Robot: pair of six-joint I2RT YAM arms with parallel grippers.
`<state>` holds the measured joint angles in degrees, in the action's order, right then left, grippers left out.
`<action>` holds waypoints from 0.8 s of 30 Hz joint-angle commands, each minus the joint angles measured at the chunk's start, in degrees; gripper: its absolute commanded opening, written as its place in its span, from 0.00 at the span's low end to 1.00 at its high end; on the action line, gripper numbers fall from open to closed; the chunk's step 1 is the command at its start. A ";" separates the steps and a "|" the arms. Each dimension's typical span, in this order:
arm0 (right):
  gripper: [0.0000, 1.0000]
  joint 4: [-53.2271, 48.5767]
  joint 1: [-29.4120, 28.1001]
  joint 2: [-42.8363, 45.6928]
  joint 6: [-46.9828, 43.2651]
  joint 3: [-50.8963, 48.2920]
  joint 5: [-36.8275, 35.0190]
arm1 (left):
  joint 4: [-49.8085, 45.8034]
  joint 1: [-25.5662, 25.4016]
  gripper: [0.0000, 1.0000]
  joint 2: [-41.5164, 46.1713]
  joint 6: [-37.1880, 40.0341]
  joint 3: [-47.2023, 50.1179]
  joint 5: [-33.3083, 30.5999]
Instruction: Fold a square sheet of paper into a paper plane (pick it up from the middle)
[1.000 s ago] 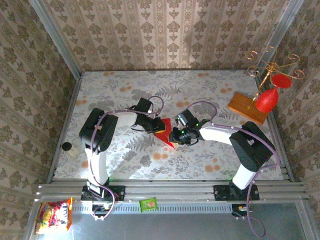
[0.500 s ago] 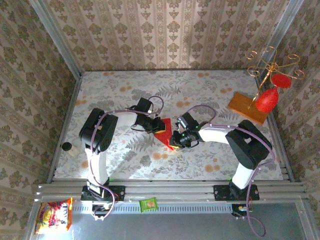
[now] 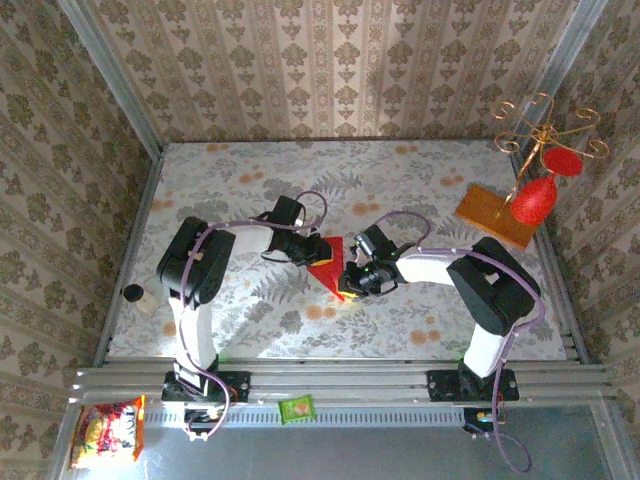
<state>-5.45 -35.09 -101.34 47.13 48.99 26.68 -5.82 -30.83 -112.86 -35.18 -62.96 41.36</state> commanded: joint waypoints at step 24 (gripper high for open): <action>0.25 -2.15 0.71 3.32 1.67 -3.17 -2.11 | -9.68 -1.05 0.15 -4.36 3.18 -1.73 -6.70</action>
<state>-3.84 -34.94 -100.49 47.94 48.07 27.11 -9.37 -31.59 -114.50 -34.37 -65.17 39.79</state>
